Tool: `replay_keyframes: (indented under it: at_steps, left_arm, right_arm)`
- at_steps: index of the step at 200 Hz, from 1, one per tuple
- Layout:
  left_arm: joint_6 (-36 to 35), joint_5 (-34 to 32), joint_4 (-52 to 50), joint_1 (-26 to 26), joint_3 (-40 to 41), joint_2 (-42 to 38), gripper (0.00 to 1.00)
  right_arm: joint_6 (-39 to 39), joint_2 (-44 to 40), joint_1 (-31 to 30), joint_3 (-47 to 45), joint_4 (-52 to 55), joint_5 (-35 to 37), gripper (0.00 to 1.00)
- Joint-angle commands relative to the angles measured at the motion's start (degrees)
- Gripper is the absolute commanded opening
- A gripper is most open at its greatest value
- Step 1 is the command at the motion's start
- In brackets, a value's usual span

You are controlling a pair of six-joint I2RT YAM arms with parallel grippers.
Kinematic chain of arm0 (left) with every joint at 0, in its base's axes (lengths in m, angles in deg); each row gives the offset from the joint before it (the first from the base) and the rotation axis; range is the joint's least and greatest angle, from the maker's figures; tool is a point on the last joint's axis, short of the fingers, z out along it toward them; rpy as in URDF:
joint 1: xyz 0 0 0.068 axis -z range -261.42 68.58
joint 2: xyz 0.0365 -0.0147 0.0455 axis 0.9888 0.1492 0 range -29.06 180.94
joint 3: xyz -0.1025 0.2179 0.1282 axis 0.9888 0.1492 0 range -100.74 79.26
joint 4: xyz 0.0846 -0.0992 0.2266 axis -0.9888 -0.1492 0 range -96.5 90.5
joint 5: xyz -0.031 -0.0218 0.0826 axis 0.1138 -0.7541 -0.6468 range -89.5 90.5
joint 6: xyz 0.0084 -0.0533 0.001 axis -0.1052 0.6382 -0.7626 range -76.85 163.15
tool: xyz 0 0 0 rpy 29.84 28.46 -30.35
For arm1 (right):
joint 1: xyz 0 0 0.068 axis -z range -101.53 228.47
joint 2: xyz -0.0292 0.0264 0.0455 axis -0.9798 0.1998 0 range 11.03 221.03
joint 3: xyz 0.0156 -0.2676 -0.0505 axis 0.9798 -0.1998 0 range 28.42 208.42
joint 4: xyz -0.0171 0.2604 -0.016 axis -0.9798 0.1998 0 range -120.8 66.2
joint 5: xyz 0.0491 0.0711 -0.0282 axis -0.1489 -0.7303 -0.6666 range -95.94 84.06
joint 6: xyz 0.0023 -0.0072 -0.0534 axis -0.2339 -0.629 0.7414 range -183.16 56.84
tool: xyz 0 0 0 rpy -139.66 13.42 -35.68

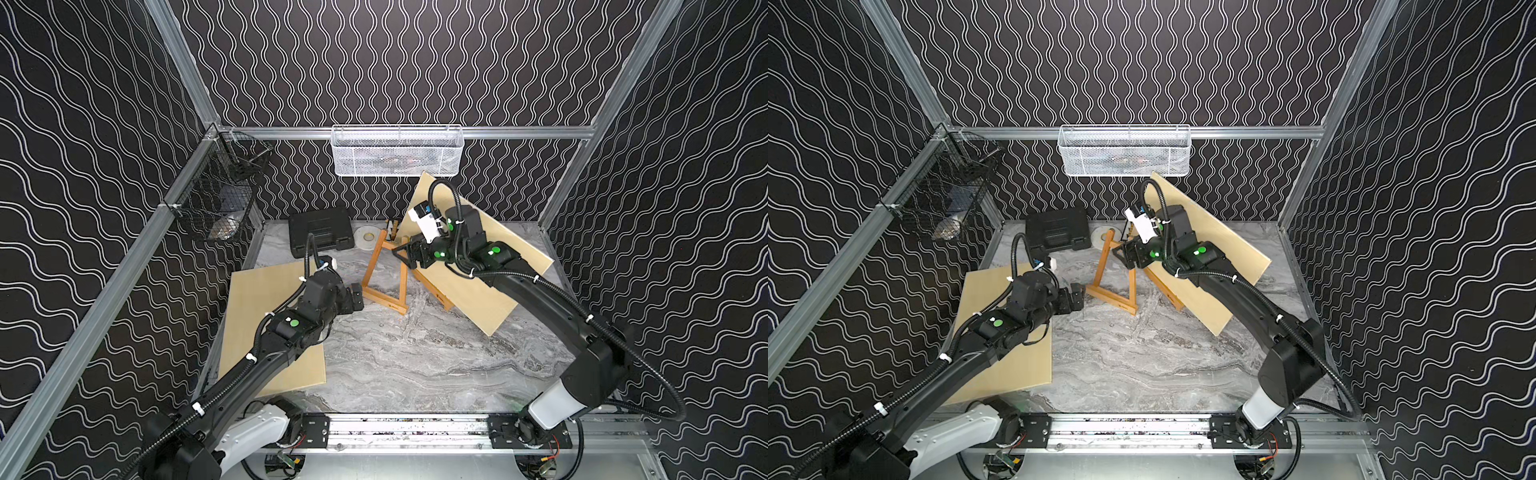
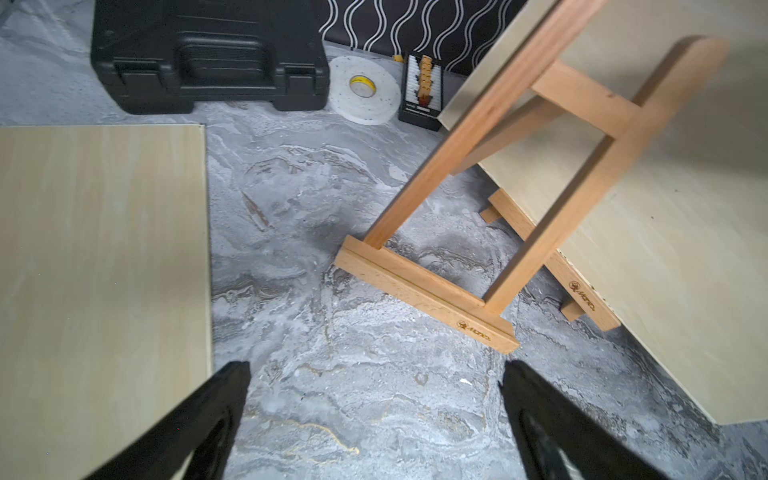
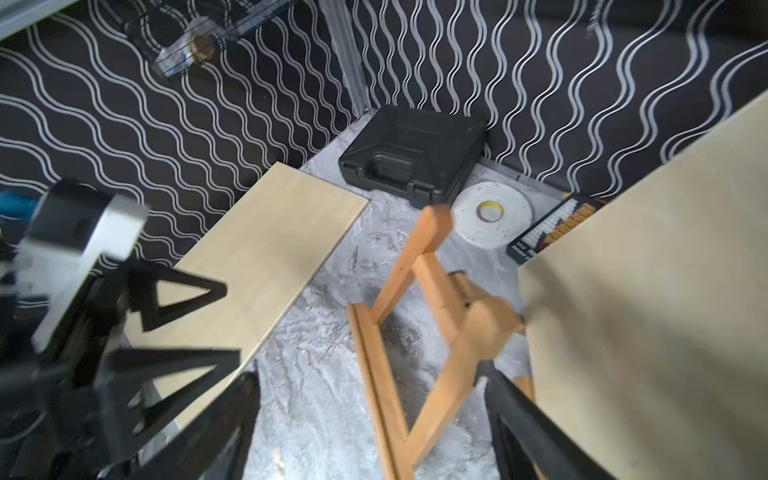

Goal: Assemble the easel
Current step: Place the easel at the center of the board, then adjust the drawing board at the center of the board.

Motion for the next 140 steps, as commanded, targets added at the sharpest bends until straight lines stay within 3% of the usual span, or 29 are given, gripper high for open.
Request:
replay_keyframes:
  at_steps: [1,37,74,105,140]
  left_arm:
    - [1.44,5.96,-3.0,-3.72,-1.19,-0.14,0.99]
    - [1.17,15.0,-7.55,-12.78,-4.15,0.29,0.99]
    - [2.0,22.85,-10.43,-23.16,-3.27,-1.46,0.99]
    - [3.86,26.59,-11.71,-31.26,-0.29,-3.05,0.99]
    - [4.43,26.82,-13.15,-36.02,1.87,-5.15,0.99]
  right_arm:
    - [-3.62,-2.52,-3.34,-3.54,-3.48,6.38,0.86]
    - [-6.55,-5.13,-10.98,-11.9,-8.47,10.32,0.88]
    - [-7.17,-1.0,-18.36,-18.49,-15.65,11.27,0.9]
    - [-6.91,5.98,-23.71,-18.74,-20.7,10.46,0.93]
    - [-3.74,13.66,-28.13,-17.58,-25.55,8.51,0.95]
